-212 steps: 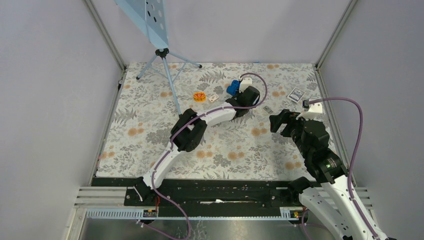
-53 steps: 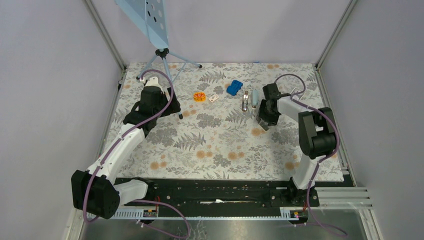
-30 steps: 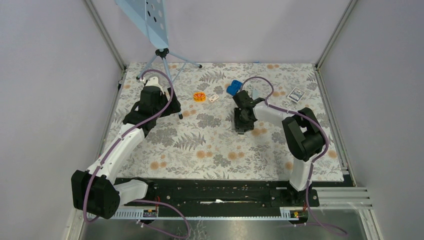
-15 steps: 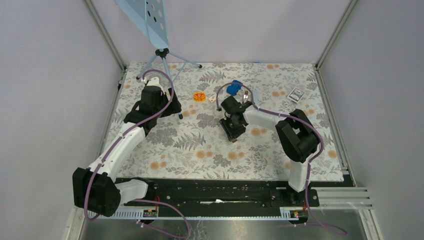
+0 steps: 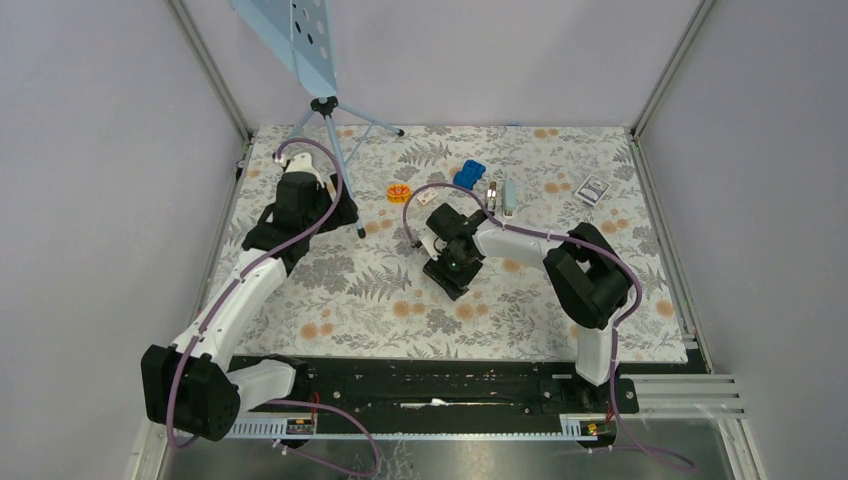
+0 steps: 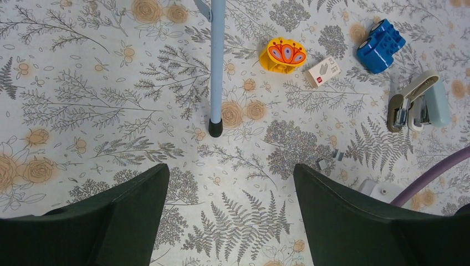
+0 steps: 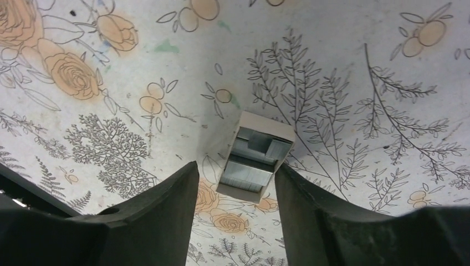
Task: Unload the staples from the stapler
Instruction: Move the staple box to the center of the board.
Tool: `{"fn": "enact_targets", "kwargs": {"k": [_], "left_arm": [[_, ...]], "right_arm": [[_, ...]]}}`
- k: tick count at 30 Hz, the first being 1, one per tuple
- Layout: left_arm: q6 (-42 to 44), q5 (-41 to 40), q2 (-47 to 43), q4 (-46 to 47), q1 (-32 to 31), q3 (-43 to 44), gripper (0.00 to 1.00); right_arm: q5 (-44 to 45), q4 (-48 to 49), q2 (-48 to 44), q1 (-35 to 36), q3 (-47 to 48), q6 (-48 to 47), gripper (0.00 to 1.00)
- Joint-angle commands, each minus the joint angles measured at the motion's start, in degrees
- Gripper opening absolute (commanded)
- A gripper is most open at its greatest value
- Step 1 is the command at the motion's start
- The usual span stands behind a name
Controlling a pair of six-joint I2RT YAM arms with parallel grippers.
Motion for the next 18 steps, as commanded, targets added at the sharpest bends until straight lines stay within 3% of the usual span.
{"fn": "enact_targets", "kwargs": {"k": [1,6,18], "left_arm": [[-0.19,-1.32,-1.49,2.30,0.59,-0.52,0.87],[-0.34,-0.99,-1.23,2.28,0.88,-0.43,0.87],[-0.45,-0.08,-0.98,2.27,1.42,-0.43,0.87]], "right_arm": [[-0.98,-2.21,1.99,1.12,0.02,-2.03,0.63],[1.32,1.73,-0.55,1.15,-1.86,2.27,0.78],[13.50,2.83,-1.28,0.99,-7.26,7.09,0.85]]}}
